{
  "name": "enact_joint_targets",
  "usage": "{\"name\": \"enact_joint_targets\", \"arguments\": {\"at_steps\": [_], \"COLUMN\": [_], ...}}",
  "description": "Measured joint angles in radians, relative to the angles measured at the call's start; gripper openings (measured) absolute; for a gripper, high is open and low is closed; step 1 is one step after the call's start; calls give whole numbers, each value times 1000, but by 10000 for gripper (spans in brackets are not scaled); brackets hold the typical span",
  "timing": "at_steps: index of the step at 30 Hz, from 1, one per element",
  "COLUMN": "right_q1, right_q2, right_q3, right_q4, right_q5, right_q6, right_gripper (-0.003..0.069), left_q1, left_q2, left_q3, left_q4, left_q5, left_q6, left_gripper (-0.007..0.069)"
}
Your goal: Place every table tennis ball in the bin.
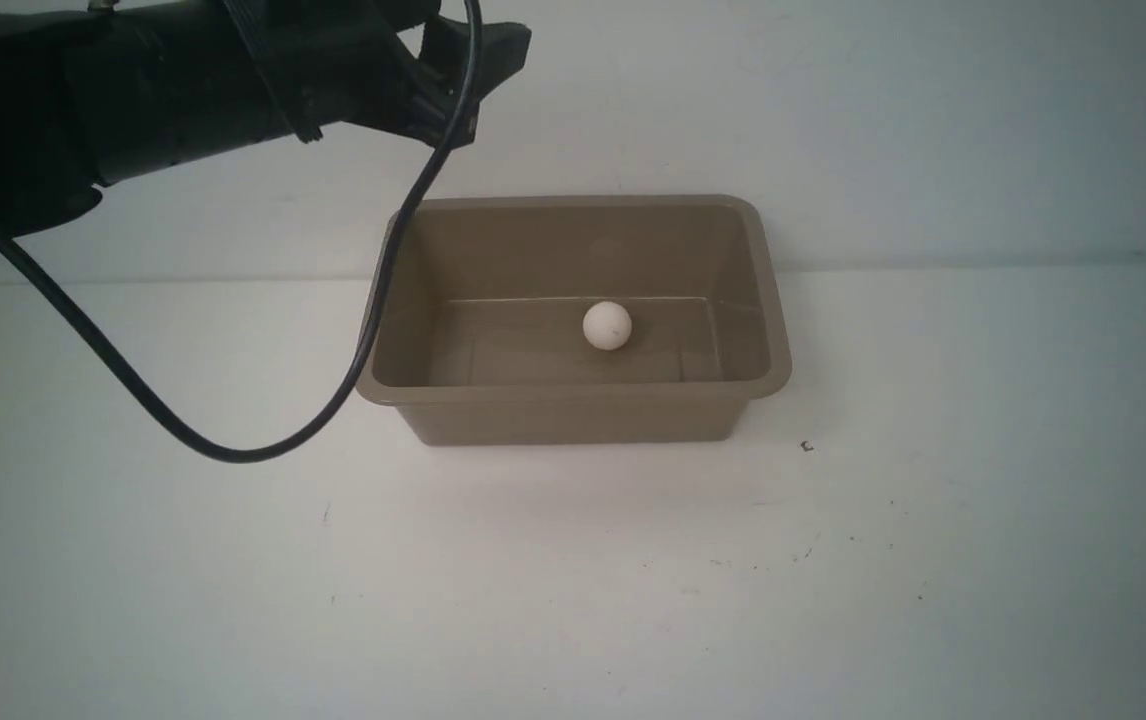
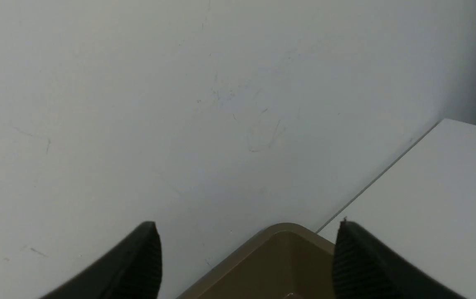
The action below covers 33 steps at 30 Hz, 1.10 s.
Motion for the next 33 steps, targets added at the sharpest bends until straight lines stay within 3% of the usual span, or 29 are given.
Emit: {"name": "enact_joint_targets", "arguments": {"at_steps": [5, 10, 22, 26, 28, 33], "right_q1": [0, 0, 0, 0, 0, 0], "right_q2": [0, 0, 0, 0, 0, 0], "right_q3": [69, 165, 198, 198, 198, 198], "right_q4": [41, 93, 101, 101, 103, 104], "right_q5": [-10, -155, -169, -169, -169, -169], "right_q6": [35, 96, 92, 91, 91, 91], "right_gripper": [589, 589, 589, 589, 589, 589], "left_q1": [0, 0, 0, 0, 0, 0], "left_q2": [0, 0, 0, 0, 0, 0], "left_q3": [0, 0, 0, 0, 0, 0], "left_q4": [0, 1, 3, 7, 15, 22], "left_q5": [1, 1, 58, 180, 317, 446], "left_q6": [0, 0, 1, 1, 1, 5], "left_gripper": [499, 499, 499, 499, 499, 499]}}
